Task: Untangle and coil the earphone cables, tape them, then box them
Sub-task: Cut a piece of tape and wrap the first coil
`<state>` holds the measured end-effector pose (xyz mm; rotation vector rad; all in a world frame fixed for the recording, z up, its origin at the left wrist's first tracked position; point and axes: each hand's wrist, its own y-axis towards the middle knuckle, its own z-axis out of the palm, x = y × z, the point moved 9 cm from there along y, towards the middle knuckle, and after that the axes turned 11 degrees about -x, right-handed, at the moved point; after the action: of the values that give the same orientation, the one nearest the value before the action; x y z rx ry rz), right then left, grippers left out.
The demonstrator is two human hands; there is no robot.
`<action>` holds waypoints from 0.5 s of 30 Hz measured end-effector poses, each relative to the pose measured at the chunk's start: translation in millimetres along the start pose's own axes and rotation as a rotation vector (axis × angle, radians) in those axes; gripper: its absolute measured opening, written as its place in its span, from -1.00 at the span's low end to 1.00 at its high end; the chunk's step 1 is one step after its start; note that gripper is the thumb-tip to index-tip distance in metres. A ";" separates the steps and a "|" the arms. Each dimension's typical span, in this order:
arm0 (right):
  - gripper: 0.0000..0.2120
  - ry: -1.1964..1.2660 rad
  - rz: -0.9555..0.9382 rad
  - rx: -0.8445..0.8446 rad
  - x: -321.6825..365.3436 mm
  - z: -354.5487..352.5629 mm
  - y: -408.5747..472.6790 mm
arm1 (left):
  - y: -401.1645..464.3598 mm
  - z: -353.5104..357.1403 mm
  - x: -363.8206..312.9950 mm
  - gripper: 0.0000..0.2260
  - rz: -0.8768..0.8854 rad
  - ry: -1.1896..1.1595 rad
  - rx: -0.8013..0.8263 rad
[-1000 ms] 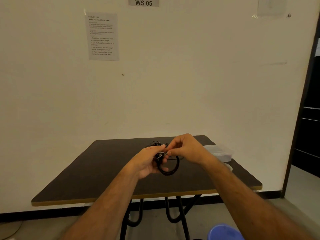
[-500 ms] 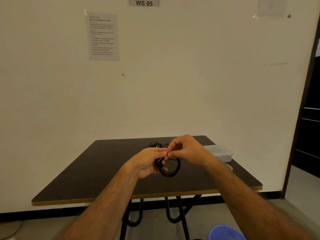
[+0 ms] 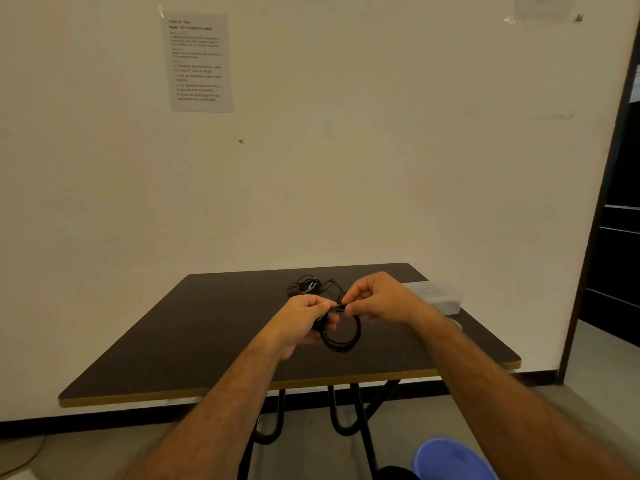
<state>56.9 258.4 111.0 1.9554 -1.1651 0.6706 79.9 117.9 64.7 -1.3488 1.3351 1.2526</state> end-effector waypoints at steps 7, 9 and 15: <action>-0.94 0.086 0.199 -0.092 -39.9 1.4 1.0 | 18.8 14.1 24.3 -0.76 -0.066 -0.036 -0.004; -0.94 0.098 0.255 -0.124 -57.2 5.0 3.5 | 29.4 16.9 33.2 -0.82 -0.062 -0.016 -0.030; -0.93 0.015 0.358 -0.179 -110.7 19.4 18.9 | 59.8 28.9 74.4 -0.85 -0.151 0.006 -0.089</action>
<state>-8.5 292.1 23.9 1.6053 -1.5293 0.7327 12.8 130.2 -8.1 -1.4872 1.1696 1.2173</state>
